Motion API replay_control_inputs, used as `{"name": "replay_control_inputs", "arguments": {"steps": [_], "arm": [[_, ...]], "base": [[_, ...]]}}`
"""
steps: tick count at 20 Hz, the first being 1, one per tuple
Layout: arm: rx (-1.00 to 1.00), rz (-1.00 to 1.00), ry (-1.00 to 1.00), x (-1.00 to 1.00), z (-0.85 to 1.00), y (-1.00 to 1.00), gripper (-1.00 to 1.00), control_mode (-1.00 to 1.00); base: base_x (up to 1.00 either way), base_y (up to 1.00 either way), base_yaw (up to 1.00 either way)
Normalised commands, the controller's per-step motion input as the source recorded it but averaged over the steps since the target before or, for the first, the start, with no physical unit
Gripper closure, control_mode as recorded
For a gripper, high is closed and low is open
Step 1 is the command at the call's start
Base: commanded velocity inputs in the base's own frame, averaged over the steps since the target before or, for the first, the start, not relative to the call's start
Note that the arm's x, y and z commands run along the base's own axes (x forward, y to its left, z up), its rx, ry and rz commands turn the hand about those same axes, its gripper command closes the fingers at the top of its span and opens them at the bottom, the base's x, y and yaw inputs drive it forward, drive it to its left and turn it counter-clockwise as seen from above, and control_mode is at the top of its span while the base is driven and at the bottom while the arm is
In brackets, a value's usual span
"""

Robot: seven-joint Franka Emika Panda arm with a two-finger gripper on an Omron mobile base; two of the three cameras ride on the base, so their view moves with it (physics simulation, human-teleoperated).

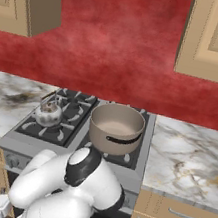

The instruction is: Pick the kettle from the counter and place it on a stove burner. Then turn the burner on.

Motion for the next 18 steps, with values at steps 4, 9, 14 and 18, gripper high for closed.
{"name": "replay_control_inputs", "arguments": {"steps": [4,9,14,18], "arm": [[0.0,0.0,0.0,0.08,0.0,0.01,-1.0,-1.0],[0.0,-0.02,0.0,0.31,0.0,0.07,-1.0,-1.0],[0.03,-0.03,0.0,0.42,0.0,0.08,-1.0,-1.0],[0.11,-0.05,0.02,0.4,0.0,0.16,-1.0,-1.0]], "base": [[0.0,0.0,0.0],[0.0,0.0,0.0],[0.0,0.0,0.0],[0.0,0.0,0.0]]}}
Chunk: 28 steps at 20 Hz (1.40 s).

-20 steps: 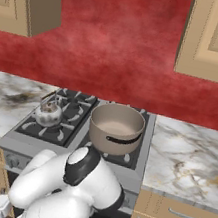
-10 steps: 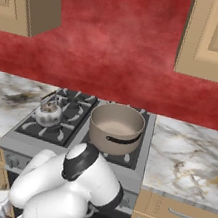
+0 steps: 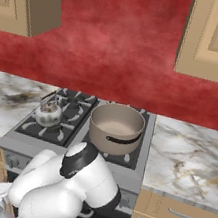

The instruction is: Pick the kettle from the counter and place it on a stove burner. Then turn the burner on.

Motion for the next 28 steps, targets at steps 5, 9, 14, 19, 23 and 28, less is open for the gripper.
{"name": "replay_control_inputs", "arguments": {"steps": [5,9,14,19,23,28], "arm": [[0.05,-0.07,0.0,0.1,0.0,0.38,-1.0,-1.0],[0.0,-0.11,0.01,0.27,0.0,0.39,-1.0,-1.0],[0.0,-0.02,0.0,0.22,0.0,0.0,-1.0,-1.0],[0.0,-0.05,0.01,0.51,0.0,0.08,-1.0,-1.0],[0.0,-0.05,0.06,0.59,0.0,0.01,-1.0,-1.0],[0.0,-0.02,0.06,0.46,0.0,0.0,-1.0,-1.0]], "base": [[0.0,0.0,0.0],[0.0,0.0,0.0],[0.0,0.0,0.0],[0.0,0.0,0.0],[0.0,0.0,0.0],[0.0,0.0,0.0]]}}
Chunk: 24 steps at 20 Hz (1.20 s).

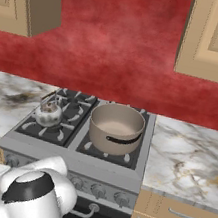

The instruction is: Pick the kettle from the counter and place it on a stove burner. Then turn the burner on.

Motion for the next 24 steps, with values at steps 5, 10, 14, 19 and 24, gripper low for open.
{"name": "replay_control_inputs", "arguments": {"steps": [5,10,14,19,24], "arm": [[0.0,0.0,0.06,0.22,-0.22,0.0,-1.0,-1.0],[0.0,0.0,0.06,0.07,-0.3,-0.06,-1.0,-1.0],[0.0,0.0,0.03,0.03,-0.18,-0.06,-1.0,-1.0],[0.0,0.0,0.01,0.16,-0.06,-0.02,-1.0,-1.0],[0.0,0.0,0.0,0.3,0.0,0.0,-1.0,-1.0]], "base": [[0.0,0.0,0.0],[0.0,0.0,0.0],[0.0,0.0,0.0],[0.0,0.0,0.0],[0.0,0.0,0.0]]}}
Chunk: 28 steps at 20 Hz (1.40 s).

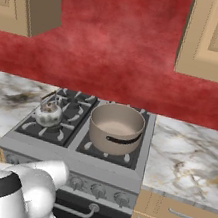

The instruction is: Pick the kettle from the counter and place it on a stove burner. Then turn the burner on.

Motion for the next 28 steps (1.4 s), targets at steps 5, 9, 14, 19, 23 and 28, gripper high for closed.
{"name": "replay_control_inputs", "arguments": {"steps": [5,9,14,19,23,28], "arm": [[0.0,0.0,0.03,0.23,-0.12,0.0,-1.0,-1.0],[-0.01,0.0,0.09,0.02,-0.34,0.0,-1.0,-1.0],[0.0,0.0,0.04,0.03,-0.16,-0.02,-1.0,-1.0],[0.0,0.0,0.0,0.19,-0.02,-0.01,-1.0,-1.0],[0.0,0.0,0.0,0.23,-0.07,-0.02,-1.0,-1.0],[0.0,0.0,0.05,0.16,-0.24,-0.03,-1.0,-1.0]], "base": [[0.0,0.0,0.0],[0.0,0.0,0.0],[0.0,0.0,0.0],[0.0,0.0,0.0],[0.0,0.0,0.0],[0.0,0.0,0.0]]}}
